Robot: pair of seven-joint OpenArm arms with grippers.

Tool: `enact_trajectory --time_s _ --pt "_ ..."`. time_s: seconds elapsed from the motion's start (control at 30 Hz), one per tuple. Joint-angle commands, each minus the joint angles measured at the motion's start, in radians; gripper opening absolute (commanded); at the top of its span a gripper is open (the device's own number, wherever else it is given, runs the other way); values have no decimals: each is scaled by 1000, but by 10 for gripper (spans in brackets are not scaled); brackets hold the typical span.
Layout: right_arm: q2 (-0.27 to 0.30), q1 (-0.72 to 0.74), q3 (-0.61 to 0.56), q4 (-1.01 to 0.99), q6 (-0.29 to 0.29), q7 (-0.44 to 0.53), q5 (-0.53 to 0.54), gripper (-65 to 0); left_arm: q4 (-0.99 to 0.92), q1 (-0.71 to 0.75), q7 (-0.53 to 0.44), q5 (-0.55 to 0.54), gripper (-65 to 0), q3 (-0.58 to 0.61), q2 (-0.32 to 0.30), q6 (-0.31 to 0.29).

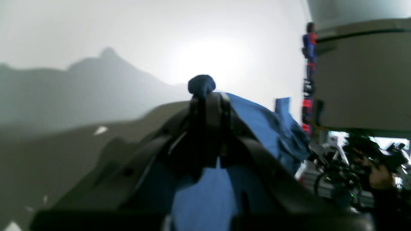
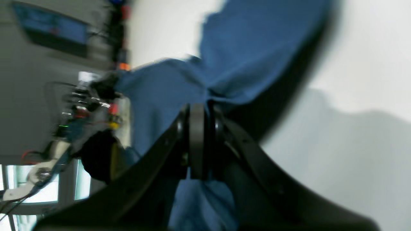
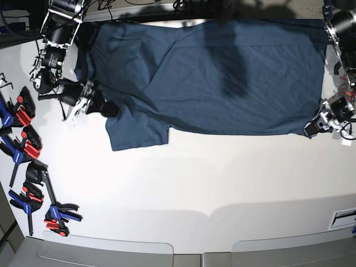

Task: Fold the T-shirt properly
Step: 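Lift and fold the grasped shirt edge over toward the robot with both grippers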

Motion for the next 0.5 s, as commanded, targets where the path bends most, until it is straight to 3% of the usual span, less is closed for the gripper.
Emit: enact_trajectory --time_s 0.0,0.23,0.47 --pt "19 18 5 34 6 11 61 -650 13 -24 8 -47 -650 -4 -31 -13" --pt "19 -16 5 185 6 11 106 -650 41 29 26 -115 -650 -4 -56 -13" --pt "19 -122 5 340 6 11 105 -650 275 215 18 -115 -650 -6 -58 -13"
